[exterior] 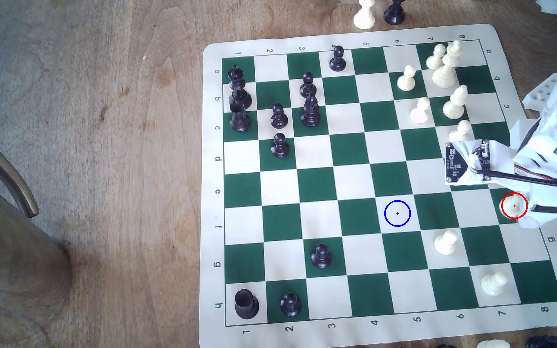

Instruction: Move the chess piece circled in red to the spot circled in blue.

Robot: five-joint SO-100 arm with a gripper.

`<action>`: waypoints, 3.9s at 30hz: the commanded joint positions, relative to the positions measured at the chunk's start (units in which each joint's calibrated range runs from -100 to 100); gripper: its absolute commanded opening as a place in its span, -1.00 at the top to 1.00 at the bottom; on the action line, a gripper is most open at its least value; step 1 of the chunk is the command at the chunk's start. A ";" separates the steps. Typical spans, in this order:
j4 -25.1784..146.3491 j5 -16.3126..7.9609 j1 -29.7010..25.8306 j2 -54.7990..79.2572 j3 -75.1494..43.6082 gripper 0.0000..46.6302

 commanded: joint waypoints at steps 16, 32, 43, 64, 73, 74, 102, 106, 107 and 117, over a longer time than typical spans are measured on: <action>-1.02 -0.24 -0.52 -1.41 -0.52 0.99; 10.03 1.66 11.05 -8.46 -25.64 0.99; -0.21 2.59 15.98 0.71 -26.45 0.99; -11.84 4.44 20.36 14.55 -28.63 0.99; -13.31 4.44 20.13 17.94 -28.72 0.99; -13.47 4.44 20.13 18.11 -28.72 0.99; -13.06 9.62 22.24 3.26 -19.02 -0.12; -11.18 11.92 24.19 -3.36 -15.94 -0.14; -10.69 13.58 24.90 -8.80 -12.31 -0.15; -6.51 23.39 35.14 -44.03 5.82 -0.06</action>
